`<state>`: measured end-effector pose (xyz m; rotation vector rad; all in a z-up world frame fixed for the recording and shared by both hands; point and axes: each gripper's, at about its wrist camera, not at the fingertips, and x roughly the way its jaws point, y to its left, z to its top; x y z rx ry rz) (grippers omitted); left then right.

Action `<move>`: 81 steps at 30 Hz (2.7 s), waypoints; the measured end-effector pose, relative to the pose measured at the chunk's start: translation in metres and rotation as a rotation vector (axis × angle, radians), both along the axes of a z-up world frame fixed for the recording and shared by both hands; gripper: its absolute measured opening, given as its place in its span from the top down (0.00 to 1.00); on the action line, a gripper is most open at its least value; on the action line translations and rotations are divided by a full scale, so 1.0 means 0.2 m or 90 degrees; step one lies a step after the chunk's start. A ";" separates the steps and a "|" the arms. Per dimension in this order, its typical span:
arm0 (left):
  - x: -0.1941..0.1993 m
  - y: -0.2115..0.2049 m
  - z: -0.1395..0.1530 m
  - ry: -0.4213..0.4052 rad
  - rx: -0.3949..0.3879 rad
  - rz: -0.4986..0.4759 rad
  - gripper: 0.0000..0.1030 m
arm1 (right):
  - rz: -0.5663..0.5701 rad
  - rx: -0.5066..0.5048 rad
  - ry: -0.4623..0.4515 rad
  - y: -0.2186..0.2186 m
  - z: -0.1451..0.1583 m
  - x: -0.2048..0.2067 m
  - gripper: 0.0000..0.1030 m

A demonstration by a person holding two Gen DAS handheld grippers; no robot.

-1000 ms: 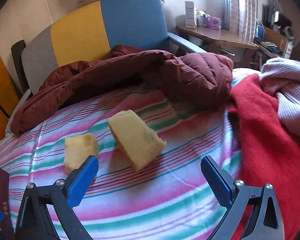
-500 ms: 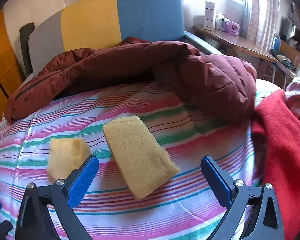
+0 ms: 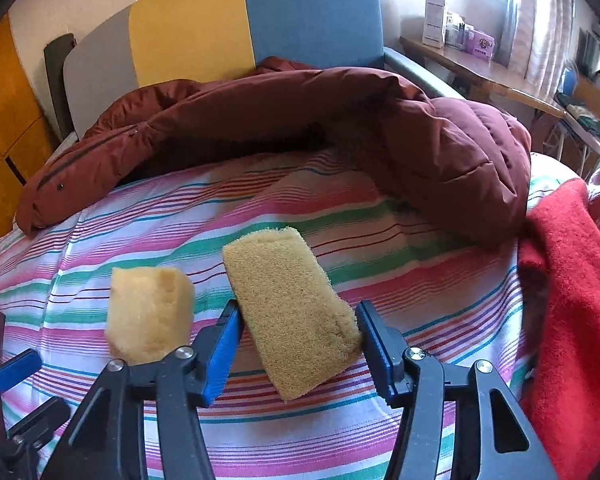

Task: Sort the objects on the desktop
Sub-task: 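Grasp a yellow sponge with the right tool while the left tool grasps the other sponge, then carry both yellow sponges over the gold tray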

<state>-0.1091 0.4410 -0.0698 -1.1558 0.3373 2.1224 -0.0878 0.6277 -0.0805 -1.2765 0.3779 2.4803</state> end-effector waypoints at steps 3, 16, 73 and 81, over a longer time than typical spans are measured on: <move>-0.03 0.07 -0.01 -0.012 0.009 -0.002 0.43 | -0.003 -0.005 -0.007 0.00 0.00 0.00 0.44; -0.10 0.32 -0.05 0.017 -0.012 -0.013 0.38 | -0.039 -0.061 -0.008 0.06 0.00 0.02 0.42; 0.09 -0.31 -0.16 0.075 -0.035 0.126 0.46 | 0.194 -0.016 -0.022 -0.44 0.00 -0.08 0.48; 0.17 -0.48 -0.02 0.097 -0.007 0.147 0.46 | 0.213 -0.013 -0.022 -0.55 0.01 -0.08 0.48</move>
